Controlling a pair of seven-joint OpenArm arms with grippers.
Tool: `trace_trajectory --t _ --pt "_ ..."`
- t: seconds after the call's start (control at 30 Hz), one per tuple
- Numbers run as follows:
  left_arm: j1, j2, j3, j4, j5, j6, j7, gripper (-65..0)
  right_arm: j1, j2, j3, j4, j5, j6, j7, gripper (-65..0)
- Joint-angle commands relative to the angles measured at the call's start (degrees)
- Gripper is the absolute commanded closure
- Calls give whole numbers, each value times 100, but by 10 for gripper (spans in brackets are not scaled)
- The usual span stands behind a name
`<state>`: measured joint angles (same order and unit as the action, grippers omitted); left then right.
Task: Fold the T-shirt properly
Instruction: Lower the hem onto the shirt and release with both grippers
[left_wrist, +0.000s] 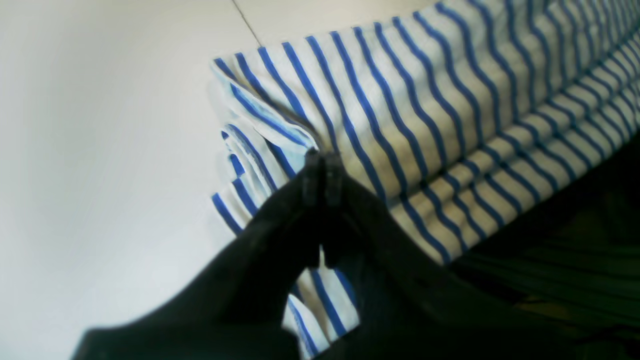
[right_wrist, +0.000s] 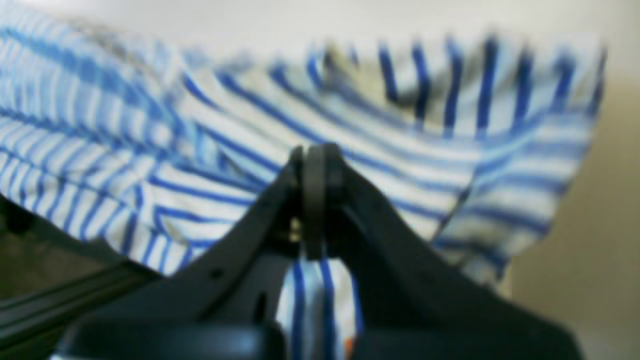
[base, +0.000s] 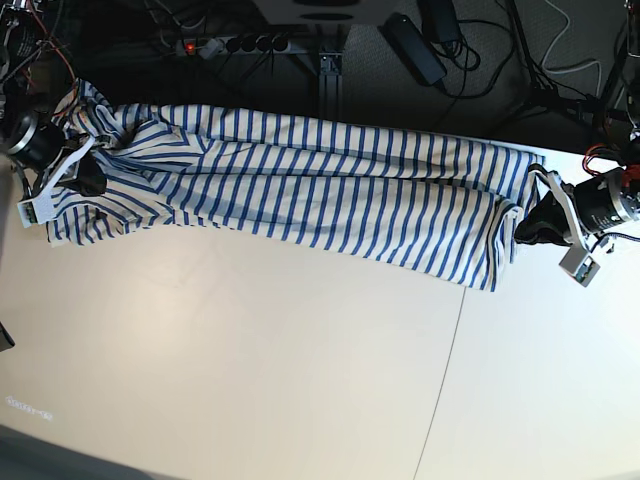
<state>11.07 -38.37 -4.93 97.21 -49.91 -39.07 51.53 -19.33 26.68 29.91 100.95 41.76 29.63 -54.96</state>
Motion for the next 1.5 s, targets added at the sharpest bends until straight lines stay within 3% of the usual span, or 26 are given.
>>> trace_trajectory --t 0.0,0.13,0.43,0.67,0.7,0.83,0.87,1.1,1.2,1.33,1.47 --pt "-61 -33 -37 -85 44 -93 -223 0 44 105 68 -76 -52 361 120 0" --pt "-166 225 109 -769 654 -93 -413 0 57 107 66 -763 -85 361 262 0" --pt "-1213 498 769 -2317 1093 -93 -640 0 688 109 -7 -1967 -437 361 566 0" --pt "-1856 560 824 -3010 966 -93 -651 0 1504 122 -503 -2682 -732 361 566 0" --pt "-1884 544 824 -3005 898 -93 -647 -14 1558 122 -586 -2736 -730 361 566 0" --pt "-2039 339 824 -2907 286 -93 -444 -340 1611 120 -911 -2820 -732 358 570 0" --pt "-2072 247 822 -2852 81 -93 -380 -387 1609 120 -981 -2822 -748 361 566 0" --pt "-2155 -273 822 -2284 -586 -93 -24 -435 1598 107 -1167 -2822 -855 361 544 0" --pt "-2151 -238 824 -2277 -767 -93 111 -471 1598 107 -1167 -2822 -852 361 544 0" --pt "-2135 -85 826 -2352 -317 -93 74 -471 1598 105 -1167 -2822 -855 361 542 0" --pt "-2142 125 824 -2354 -35 111 -15 -471 1596 105 -1167 -2822 -852 358 542 0"
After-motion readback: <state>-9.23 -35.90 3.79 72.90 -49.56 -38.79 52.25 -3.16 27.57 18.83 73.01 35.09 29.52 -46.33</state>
